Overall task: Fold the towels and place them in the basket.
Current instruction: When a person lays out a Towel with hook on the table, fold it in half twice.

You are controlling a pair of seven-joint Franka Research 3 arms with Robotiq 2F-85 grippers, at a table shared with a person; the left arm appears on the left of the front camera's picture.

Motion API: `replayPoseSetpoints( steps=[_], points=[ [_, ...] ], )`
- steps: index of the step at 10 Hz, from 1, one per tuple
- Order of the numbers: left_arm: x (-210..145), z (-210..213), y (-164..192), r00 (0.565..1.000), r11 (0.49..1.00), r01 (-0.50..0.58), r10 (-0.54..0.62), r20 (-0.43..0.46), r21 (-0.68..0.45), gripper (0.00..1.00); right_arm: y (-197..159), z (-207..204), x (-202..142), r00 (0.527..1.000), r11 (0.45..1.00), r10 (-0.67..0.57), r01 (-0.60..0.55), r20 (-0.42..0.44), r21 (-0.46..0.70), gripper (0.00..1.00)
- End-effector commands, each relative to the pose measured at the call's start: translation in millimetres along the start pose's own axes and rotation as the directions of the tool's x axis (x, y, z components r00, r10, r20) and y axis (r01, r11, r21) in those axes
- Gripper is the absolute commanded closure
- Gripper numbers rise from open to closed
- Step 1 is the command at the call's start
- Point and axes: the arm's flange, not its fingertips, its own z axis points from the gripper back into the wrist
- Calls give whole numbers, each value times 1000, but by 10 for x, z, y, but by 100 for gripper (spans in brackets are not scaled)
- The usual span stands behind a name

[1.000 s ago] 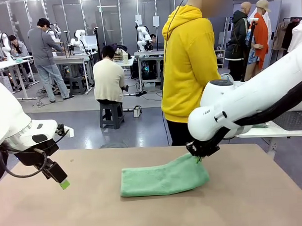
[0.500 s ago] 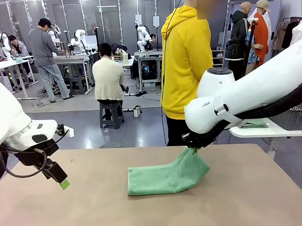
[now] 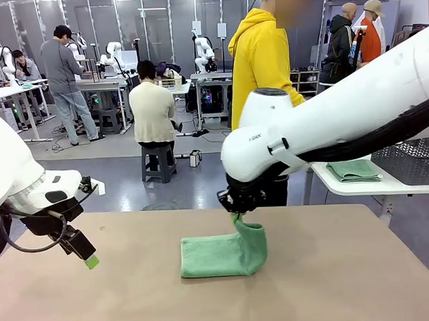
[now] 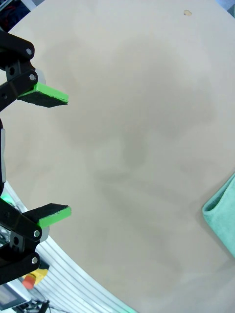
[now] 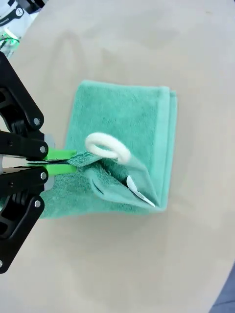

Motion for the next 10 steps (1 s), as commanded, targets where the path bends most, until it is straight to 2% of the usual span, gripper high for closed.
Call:
replayPoseSetpoints(
  steps=[1,4,6,10],
  points=[
    [-4,-13,2,1000,1000,-1,2,-5,10,0,218,-200,127,998,999,-44,45,-48,12,100],
    [-4,-13,2,1000,1000,-1,2,-5,10,0,554,-464,164,996,996,-78,80,-51,33,100],
    [-4,-13,2,1000,1000,-1,2,-5,10,0,713,-607,156,992,994,-76,82,-99,66,100],
    [-4,-13,2,1000,1000,-1,2,-5,10,0,822,-798,201,988,993,-89,99,-128,70,100]
  ],
)
